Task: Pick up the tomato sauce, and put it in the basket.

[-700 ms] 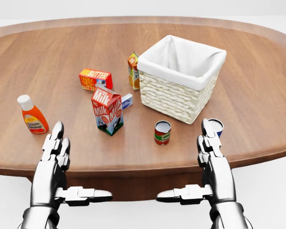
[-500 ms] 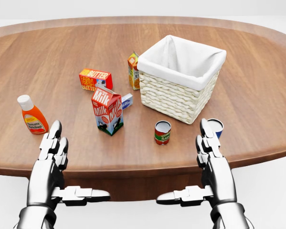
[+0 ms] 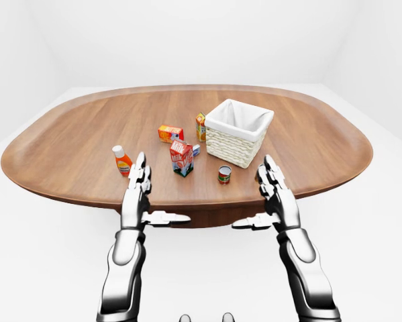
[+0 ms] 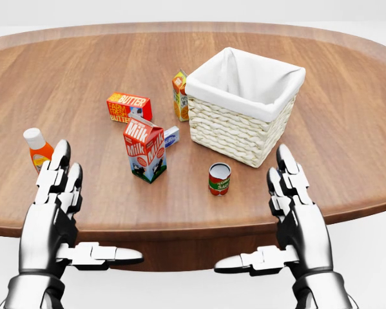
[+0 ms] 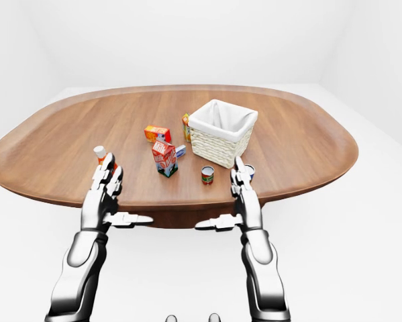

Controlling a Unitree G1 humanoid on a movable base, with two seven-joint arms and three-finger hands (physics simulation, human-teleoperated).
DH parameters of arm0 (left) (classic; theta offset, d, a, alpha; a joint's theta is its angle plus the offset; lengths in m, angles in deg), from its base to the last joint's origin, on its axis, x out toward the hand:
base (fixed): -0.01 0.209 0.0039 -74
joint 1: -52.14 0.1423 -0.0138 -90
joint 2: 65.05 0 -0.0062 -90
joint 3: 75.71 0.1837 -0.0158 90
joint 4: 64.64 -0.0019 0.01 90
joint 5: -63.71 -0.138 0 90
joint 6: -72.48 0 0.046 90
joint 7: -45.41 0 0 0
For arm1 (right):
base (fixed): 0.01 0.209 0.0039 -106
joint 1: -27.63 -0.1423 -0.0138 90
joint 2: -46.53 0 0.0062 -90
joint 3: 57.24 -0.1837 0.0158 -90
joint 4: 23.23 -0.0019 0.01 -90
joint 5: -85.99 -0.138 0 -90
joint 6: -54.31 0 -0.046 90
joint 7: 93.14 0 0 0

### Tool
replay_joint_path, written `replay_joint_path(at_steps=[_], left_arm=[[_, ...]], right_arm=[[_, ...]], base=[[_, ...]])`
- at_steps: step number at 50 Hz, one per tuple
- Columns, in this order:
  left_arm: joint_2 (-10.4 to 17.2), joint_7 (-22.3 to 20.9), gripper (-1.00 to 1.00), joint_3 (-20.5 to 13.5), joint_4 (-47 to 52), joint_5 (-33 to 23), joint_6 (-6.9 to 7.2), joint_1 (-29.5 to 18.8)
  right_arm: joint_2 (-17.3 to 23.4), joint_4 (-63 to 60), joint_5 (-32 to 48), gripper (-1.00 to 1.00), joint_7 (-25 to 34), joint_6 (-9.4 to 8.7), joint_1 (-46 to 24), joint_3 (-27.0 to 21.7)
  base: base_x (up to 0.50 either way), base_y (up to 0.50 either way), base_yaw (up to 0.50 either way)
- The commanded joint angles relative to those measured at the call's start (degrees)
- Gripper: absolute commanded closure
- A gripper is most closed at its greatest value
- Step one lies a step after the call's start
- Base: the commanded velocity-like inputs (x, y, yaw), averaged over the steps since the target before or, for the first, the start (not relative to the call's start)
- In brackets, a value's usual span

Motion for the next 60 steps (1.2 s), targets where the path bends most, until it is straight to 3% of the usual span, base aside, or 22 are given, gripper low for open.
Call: replay_joint_path(at_steps=[1, 28, 60], left_arm=[[0.12, -0.44, -1.00, -0.35, 5.90, 0.53, 0.00, 0.19], [0.11, -1.39, -1.00, -0.42, 12.48, -0.67, 0.00, 0.62], [-0.07, -1.60, -1.00, 0.34, 11.77, -1.06, 0.00, 1.57]], right_arm=[[0.13, -5.15, -1.66, -1.00, 0.46, 0.00, 0.50, -0.56], [0.31, -16.81, -4.86, -1.00, 0.98, 0.00, 0.96, -1.65], [0.32, -14.03, -3.45, -1.00, 2.77, 0.00, 1.52, -1.02]], base=[[0.00, 0.00, 0.00], [0.01, 0.00, 0.00], [0.50, 0.00, 0.00]])
